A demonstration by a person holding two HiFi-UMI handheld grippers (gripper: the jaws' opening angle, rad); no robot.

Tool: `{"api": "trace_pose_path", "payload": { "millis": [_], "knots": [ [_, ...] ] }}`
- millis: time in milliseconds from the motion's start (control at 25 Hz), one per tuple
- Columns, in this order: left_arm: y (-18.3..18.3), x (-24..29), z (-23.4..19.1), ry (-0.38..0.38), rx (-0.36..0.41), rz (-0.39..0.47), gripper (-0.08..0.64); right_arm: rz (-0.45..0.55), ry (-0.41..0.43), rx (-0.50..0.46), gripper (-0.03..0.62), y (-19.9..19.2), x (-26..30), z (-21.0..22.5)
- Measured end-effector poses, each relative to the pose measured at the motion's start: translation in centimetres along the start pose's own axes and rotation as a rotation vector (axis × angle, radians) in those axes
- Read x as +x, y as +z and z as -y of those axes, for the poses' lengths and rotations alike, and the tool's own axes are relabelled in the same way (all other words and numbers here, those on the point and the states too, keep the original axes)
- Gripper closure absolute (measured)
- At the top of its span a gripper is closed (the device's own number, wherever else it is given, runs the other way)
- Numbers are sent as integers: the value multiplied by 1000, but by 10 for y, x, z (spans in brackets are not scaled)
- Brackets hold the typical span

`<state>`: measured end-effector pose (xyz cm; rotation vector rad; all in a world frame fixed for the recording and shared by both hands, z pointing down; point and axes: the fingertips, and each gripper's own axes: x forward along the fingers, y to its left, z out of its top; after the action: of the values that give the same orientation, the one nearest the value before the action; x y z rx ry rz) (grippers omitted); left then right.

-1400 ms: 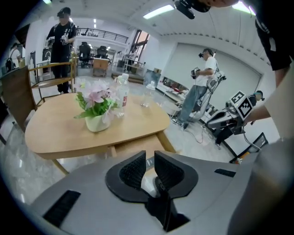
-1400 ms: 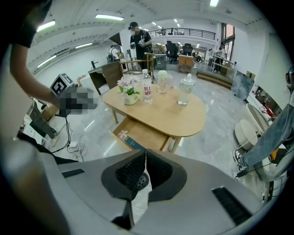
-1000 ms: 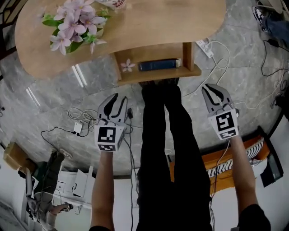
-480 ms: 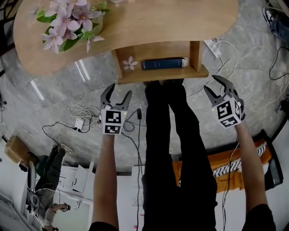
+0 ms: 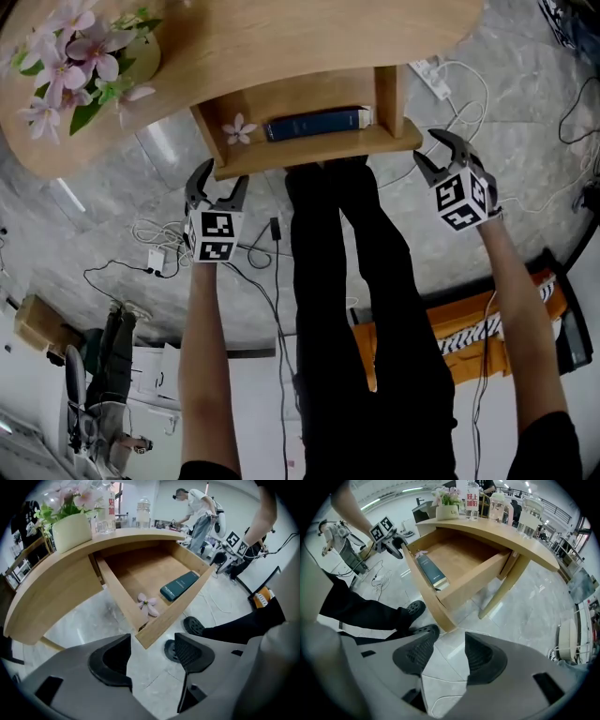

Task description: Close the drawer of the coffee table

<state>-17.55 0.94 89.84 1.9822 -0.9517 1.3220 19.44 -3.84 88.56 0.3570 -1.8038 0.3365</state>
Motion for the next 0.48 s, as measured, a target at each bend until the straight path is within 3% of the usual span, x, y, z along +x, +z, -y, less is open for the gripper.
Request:
{"api": "trace_pose_path", "payload": {
  "millis": [240,480],
  "knots": [
    [4,15,2,-23,13,-19,264,7,-19,-38,400,11,14,-1],
    [10,22,0,-30,-19,-7,267,1,-42,-77,450,16,28,4]
  ]
}}
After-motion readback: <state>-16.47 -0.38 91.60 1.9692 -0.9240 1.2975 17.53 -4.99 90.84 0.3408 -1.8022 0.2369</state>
